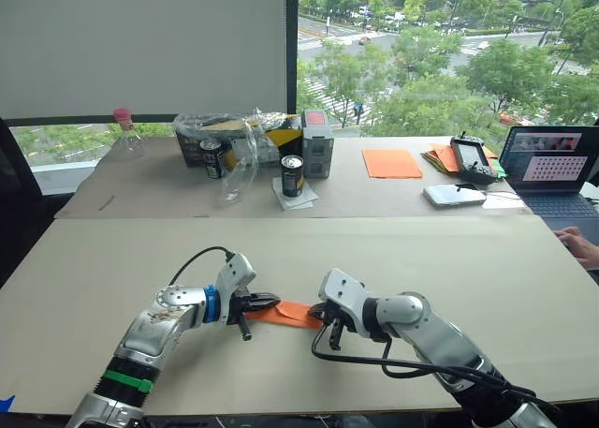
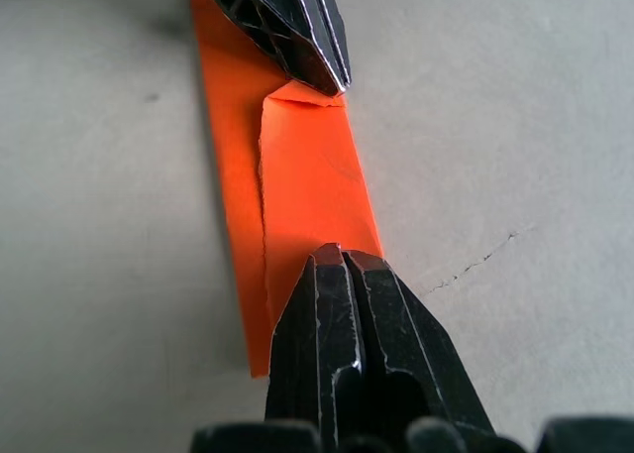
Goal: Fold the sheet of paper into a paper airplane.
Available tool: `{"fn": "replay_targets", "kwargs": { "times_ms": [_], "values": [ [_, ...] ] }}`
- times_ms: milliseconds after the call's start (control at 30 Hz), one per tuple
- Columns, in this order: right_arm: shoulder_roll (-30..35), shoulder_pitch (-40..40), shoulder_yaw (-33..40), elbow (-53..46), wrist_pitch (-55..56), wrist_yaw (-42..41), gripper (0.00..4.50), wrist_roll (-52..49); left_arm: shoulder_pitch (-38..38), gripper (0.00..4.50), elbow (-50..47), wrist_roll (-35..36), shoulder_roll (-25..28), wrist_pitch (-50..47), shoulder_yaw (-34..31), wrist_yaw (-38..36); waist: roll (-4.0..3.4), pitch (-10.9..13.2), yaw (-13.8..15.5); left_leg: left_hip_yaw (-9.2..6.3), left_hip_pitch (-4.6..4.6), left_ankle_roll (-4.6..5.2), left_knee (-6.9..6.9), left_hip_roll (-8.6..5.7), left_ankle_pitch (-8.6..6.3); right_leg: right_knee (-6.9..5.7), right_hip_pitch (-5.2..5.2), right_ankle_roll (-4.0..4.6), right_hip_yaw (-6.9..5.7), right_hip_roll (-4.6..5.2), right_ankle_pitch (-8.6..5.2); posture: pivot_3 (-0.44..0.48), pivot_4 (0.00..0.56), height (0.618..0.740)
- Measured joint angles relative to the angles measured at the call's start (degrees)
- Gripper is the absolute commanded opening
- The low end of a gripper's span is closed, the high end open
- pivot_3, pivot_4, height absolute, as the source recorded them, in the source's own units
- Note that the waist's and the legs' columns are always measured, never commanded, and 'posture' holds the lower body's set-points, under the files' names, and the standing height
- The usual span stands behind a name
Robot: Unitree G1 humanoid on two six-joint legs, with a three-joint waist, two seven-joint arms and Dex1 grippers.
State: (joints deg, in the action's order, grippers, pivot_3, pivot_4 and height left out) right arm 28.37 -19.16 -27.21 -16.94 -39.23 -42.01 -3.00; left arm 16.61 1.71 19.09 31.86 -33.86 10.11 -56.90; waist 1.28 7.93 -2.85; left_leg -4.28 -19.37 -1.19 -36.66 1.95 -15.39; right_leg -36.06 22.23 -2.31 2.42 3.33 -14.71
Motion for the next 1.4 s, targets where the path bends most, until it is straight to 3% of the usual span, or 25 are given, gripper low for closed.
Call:
{"fn": "replay_targets", "kwargs": {
  "times_ms": [133, 333, 433, 733, 967, 1133, 1400],
  "values": [
    [0.0, -0.3, 0.0, 0.3, 0.0, 0.1, 0.02, 0.0, -0.9, 0.00, 1.3, 1.9, -1.3, 0.0, -2.1, 0.0, -0.03, 0.0, 0.1, 0.00, 0.10, -0.01, 0.06, 0.00, -0.01, 0.01, -0.01, 0.34, -0.01, 0.02, -0.23, 0.000, 0.150, 0.715],
    [-0.9, -0.7, 1.3, 0.5, 0.2, 0.4, 0.02, -0.4, -1.2, 0.00, 2.5, 9.1, -3.8, -0.5, -9.0, -1.5, 0.39, 0.5, 0.1, -0.12, -0.21, -0.17, 0.06, 0.02, 0.11, -0.14, 0.24, -0.06, -0.02, -0.08, 0.14, 0.000, 0.150, 0.715],
    [-0.6, -1.8, 2.8, 0.4, 0.2, -1.0, 0.02, -1.9, -0.7, 0.00, -1.5, 12.7, -0.3, -0.7, -12.0, -4.9, 0.36, 0.8, 0.1, -0.15, -0.97, -0.53, 0.05, 0.00, 0.33, -0.18, 0.98, 0.02, 0.01, -0.10, 0.34, 0.000, 0.150, 0.715],
    [3.8, -5.7, 6.3, -2.8, -2.9, -7.7, 0.02, -7.5, -3.6, 0.00, -6.1, 13.0, 9.6, 3.7, -15.0, -12.1, 0.06, 1.7, 0.5, -0.16, -2.72, -0.82, -0.20, -0.13, 0.51, -0.12, 2.46, 0.55, -0.03, 0.06, 0.77, 0.000, 0.150, 0.715],
    [6.7, -10.7, 7.6, -9.9, -11.5, -12.1, 0.02, -14.6, -8.5, 0.00, -12.2, 12.7, 16.2, 3.9, -14.9, -17.1, 0.07, 2.1, 0.4, -0.13, -2.92, -0.80, -0.21, -0.13, 0.49, -0.18, 2.70, 0.54, -0.04, 0.06, 0.76, 0.000, 0.150, 0.715],
    [8.2, -13.8, 7.7, -13.8, -18.1, -13.8, 0.02, -20.5, -10.1, 0.00, -15.8, 13.8, 16.8, 2.3, -14.8, -17.1, 0.07, 2.2, 0.6, -0.15, -2.89, -0.79, -0.31, -0.12, 0.50, -0.46, 2.72, 0.55, -0.05, 0.05, 0.77, 0.000, 0.150, 0.715],
    [9.0, -12.5, 3.3, -11.2, -18.3, -12.0, 0.02, -19.6, -12.4, 0.00, -20.2, 14.9, 17.2, 2.6, -14.8, -17.0, 0.08, 2.2, 0.3, -0.13, -2.81, -0.80, -0.60, -0.12, 0.51, -0.94, 2.77, 0.60, -0.01, 0.01, 0.80, 0.000, 0.150, 0.715]
  ]
}}
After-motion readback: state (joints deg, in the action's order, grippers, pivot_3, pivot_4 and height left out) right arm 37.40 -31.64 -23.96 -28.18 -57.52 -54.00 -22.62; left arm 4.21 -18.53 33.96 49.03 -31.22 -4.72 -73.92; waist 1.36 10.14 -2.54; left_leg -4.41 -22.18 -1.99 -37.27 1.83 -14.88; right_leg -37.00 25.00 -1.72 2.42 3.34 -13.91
